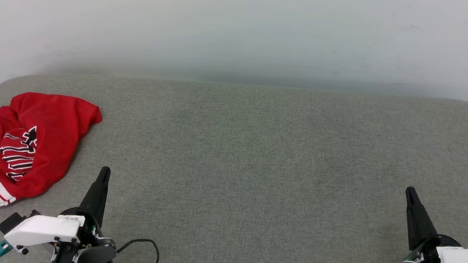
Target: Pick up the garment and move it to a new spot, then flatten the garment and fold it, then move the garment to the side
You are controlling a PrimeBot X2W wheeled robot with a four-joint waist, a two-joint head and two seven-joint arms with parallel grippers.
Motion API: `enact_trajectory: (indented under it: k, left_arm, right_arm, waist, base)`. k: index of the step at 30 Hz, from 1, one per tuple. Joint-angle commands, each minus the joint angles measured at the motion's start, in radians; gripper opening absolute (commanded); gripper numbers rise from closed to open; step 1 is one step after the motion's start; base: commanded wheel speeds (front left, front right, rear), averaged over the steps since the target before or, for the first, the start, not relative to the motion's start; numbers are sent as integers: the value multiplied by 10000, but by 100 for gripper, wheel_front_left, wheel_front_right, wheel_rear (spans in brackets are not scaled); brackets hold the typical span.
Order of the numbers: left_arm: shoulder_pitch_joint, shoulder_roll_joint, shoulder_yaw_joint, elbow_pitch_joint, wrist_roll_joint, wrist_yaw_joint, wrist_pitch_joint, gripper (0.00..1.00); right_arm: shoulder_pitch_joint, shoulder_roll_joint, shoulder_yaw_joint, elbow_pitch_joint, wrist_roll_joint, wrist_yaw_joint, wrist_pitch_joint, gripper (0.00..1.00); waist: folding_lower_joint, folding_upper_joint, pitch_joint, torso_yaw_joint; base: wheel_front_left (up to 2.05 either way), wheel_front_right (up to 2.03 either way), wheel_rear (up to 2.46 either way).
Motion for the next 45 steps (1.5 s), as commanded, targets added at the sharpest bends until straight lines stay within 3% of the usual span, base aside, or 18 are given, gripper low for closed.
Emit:
enact_trajectory:
  k: [1, 45]
  left_arm:
    - [-68, -8, 22, -2, 12, -18, 20, 0]
    - [-68, -8, 21, -2, 10, -18, 17, 0]
  right_arm:
    - [-121, 33, 4, 6, 15, 0, 11, 0]
    - [-121, 33, 6, 5, 17, 0, 9, 0]
  waist:
    - [0, 0, 0, 0]
    - [0, 0, 0, 0]
  base:
    - [0, 0, 0]
    - [0, 0, 0]
